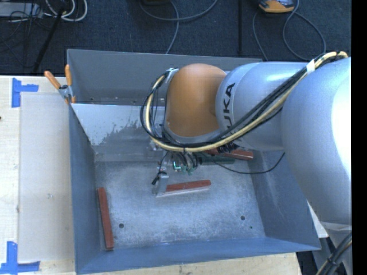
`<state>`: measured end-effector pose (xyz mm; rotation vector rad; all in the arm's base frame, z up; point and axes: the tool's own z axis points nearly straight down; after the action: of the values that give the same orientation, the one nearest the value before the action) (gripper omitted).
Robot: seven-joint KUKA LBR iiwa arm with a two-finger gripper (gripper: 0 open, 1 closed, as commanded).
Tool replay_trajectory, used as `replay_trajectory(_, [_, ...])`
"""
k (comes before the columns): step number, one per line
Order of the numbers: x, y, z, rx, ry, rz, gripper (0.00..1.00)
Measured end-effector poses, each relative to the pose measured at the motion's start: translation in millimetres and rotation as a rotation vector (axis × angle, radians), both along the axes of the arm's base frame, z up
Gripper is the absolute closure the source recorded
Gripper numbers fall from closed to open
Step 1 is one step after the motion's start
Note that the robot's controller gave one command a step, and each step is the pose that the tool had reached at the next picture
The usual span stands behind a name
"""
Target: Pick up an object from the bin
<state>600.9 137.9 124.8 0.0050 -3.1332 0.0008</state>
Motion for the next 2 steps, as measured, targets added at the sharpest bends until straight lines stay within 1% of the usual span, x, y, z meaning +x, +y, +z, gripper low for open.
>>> replay_trajectory(1, [-20.2, -43.5, -54.8, -0.002, -0.001, -0.014, 0.0])
replay_trajectory(2, [-18.2, -41.3, -51.3, 0.001, -0.007, -0.014, 1.0])
